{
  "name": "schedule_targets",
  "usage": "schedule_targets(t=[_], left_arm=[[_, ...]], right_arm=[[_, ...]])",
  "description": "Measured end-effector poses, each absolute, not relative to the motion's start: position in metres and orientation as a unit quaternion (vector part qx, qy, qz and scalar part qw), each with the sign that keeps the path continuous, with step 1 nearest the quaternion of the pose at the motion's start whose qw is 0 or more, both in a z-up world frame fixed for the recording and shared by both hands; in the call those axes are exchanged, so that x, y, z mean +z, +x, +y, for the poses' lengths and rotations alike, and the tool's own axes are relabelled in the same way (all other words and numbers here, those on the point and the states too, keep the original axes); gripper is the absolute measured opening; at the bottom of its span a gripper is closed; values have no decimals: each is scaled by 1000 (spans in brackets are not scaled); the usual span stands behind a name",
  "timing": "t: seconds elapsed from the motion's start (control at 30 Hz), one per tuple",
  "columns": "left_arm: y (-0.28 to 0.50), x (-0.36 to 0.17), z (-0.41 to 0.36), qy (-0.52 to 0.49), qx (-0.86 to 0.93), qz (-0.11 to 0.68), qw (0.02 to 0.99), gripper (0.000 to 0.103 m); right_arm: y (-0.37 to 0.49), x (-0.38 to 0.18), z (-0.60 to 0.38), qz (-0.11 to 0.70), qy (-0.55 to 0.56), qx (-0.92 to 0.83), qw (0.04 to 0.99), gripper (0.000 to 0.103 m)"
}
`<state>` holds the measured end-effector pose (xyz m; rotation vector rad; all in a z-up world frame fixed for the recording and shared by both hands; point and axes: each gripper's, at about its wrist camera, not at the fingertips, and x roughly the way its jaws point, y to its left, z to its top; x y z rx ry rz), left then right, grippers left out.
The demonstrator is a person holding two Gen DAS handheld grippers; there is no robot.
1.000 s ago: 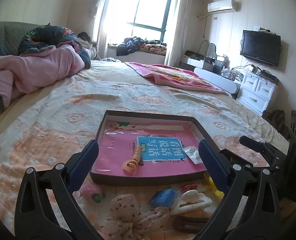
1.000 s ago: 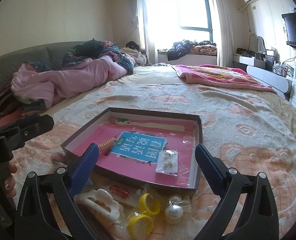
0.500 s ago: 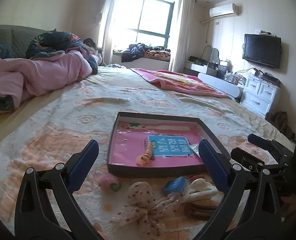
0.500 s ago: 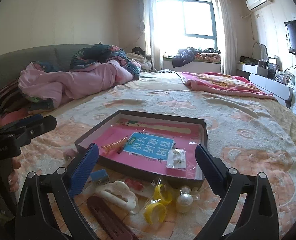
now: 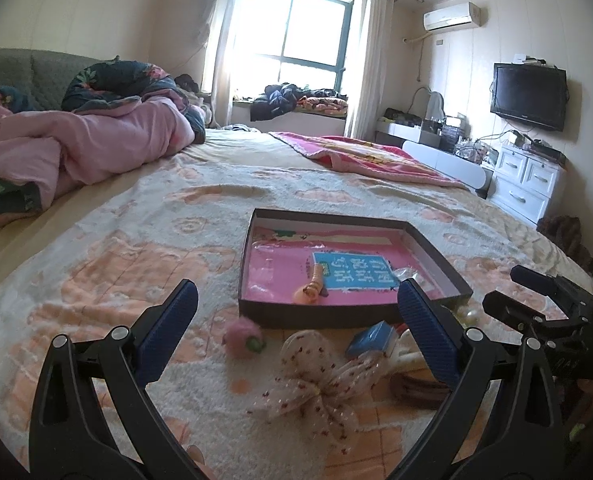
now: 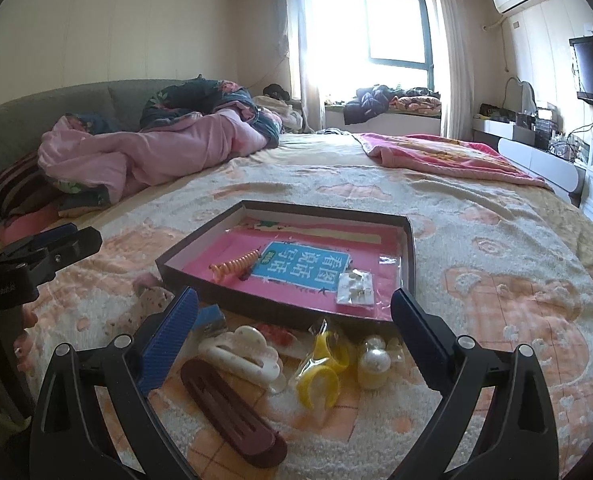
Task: Organize jewelry
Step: 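Withdraw both tools from the tray toward the remaining items, then grasp the polka-dot bow with the left tool while the right tool grasps the yellow clip bag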
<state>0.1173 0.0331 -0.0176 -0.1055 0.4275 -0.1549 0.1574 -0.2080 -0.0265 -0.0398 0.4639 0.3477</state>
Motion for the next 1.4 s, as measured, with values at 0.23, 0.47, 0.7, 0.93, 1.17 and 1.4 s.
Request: schedule_targets(t=[0.23,0.47,0.7,0.93,1.17,1.4], left_arm=[[111,-29,33,-41,-85,229,969,92],[111,-47,30,-40,-97,257,961,92],[116,-62,19,-37,-111,279,953,92],[120,-75,14,-32,-116,292,949,92],[131,-86,14,-39,-116,308,944,92],[139,-94,17,-48,-115,324,938,92]], right_arm=[[151,-36,-206,243,-22,174,954,94],[144,-45,-205,263,-20,173,949,94],[146,-57,-207,288,-18,169,942,83],[159,-74,-207,315,-31,149,937,59],[170,-87,-203,323,-45,137,935,49],[180,-89,-203,322,-52,122,938,41]])
